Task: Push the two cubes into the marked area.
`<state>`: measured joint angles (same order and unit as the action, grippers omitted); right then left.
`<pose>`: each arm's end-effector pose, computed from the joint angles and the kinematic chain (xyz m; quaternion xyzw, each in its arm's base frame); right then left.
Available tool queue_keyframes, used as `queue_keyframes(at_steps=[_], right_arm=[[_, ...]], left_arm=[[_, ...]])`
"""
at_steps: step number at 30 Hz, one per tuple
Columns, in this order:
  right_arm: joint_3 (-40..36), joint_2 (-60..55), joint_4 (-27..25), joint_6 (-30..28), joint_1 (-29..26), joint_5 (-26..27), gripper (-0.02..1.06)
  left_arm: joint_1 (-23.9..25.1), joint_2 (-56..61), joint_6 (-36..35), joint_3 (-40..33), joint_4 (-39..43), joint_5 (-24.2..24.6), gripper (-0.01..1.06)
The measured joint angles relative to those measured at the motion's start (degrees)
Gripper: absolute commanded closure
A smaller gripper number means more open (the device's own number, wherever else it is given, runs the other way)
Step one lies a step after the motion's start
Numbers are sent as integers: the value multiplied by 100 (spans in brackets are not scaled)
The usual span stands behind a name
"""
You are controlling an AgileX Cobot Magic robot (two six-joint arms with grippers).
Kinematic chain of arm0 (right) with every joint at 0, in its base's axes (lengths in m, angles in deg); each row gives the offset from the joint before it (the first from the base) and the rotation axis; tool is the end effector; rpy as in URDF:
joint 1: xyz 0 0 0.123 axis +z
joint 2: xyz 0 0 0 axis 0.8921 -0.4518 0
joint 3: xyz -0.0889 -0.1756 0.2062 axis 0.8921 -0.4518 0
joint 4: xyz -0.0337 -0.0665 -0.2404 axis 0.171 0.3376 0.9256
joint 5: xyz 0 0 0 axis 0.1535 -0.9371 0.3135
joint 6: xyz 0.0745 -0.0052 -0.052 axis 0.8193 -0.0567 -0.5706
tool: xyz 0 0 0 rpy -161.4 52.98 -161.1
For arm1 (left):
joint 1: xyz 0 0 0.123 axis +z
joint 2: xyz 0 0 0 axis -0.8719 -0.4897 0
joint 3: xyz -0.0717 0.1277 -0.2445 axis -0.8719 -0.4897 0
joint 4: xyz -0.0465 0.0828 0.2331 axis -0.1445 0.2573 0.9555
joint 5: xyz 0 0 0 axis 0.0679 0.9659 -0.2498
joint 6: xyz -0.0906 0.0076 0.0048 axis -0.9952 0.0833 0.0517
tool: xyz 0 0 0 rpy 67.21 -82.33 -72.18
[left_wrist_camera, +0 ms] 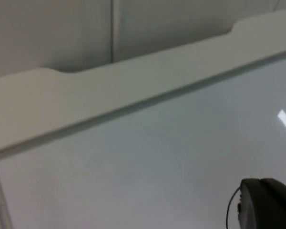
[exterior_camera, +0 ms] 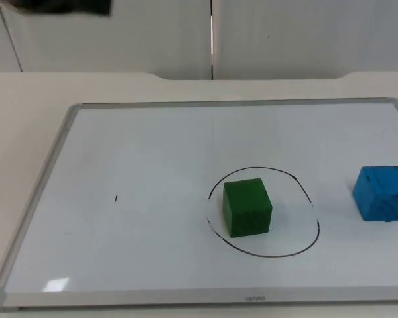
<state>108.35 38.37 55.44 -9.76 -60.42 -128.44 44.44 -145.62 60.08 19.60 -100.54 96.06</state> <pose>-0.0078 0.0003 0.2798 -0.0269 0.8567 0.0126 0.5150 0.2845 -0.1033 0.2992 0.1545 0.8599 -0.1718 0.4551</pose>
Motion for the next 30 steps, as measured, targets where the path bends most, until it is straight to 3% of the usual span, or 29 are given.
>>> queue_keyframes(at_steps=[13, 18, 30], right_arm=[[0, 0, 0, 0, 0, 0, -1], [0, 0, 0, 0, 0, 0, -1], [0, 0, 0, 0, 0, 0, -1]], left_arm=[[1349, 1875, -283, 0, 138, 1285, 105], [1527, 2450, -404, -67, 274, 1628, 105], [1536, 4054, -666, -1008, 314, 1605, 105]])
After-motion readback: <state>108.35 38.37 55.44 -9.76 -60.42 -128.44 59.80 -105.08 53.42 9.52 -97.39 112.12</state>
